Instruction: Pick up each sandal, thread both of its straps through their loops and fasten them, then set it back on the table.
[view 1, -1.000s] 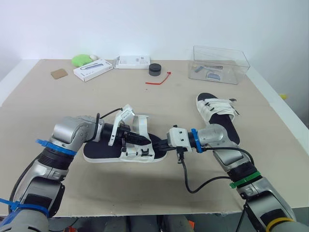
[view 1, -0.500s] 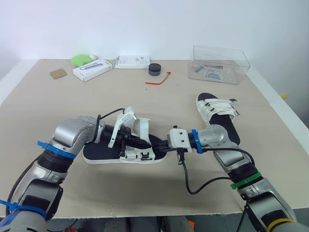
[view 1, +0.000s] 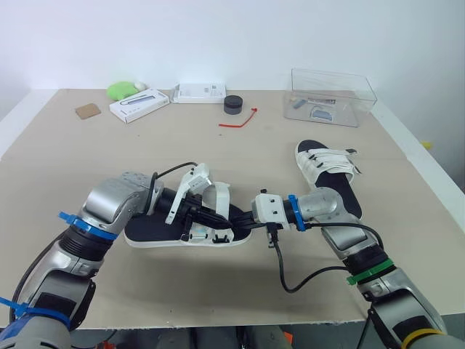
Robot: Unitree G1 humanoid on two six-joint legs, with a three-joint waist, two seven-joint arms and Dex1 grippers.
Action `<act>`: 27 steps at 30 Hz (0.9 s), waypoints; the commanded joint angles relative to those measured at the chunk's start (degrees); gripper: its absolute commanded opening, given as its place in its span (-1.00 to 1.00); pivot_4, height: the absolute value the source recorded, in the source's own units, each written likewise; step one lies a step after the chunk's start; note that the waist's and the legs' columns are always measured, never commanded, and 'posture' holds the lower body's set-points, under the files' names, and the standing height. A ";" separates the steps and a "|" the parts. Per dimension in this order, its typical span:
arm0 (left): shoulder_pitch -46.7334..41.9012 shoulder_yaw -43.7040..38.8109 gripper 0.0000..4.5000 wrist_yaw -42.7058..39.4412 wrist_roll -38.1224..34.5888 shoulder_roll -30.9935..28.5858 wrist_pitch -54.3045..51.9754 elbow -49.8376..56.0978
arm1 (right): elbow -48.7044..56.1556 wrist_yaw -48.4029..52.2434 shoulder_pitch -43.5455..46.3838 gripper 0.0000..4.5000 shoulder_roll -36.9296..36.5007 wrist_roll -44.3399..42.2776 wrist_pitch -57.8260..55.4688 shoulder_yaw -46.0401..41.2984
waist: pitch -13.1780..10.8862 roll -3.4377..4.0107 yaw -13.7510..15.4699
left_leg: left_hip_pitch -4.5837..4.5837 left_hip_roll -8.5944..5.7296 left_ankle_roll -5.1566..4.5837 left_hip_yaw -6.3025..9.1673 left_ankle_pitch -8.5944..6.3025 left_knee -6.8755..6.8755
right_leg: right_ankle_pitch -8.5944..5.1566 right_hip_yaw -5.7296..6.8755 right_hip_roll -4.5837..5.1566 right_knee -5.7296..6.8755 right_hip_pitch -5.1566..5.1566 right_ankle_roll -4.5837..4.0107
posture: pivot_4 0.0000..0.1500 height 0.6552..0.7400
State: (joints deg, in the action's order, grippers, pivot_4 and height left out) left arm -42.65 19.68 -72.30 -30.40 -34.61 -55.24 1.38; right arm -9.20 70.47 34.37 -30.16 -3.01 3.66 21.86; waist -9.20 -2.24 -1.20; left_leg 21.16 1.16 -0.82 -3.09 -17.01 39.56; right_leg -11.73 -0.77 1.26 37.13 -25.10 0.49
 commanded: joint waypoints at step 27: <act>0.73 -2.51 0.14 -2.99 -3.30 -3.67 -0.57 6.78 | -2.53 0.44 -0.18 -1.00 0.22 2.47 -0.36 1.40 | 0.05 0.06 -0.04 | -0.06 0.02 -0.02 0.02 0.00 0.10 | 0.05 0.01 -0.03 0.01 0.08 0.04 | 1.00 1.00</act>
State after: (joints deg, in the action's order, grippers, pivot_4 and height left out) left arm -41.12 19.48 -75.19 -33.19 -37.44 -56.59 7.79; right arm -9.99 70.13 34.82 -29.65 -2.27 3.78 21.86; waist -9.15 -2.18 -1.25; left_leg 21.10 1.19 -0.84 -3.07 -17.01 39.65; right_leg -11.67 -0.76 1.23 37.14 -25.03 0.53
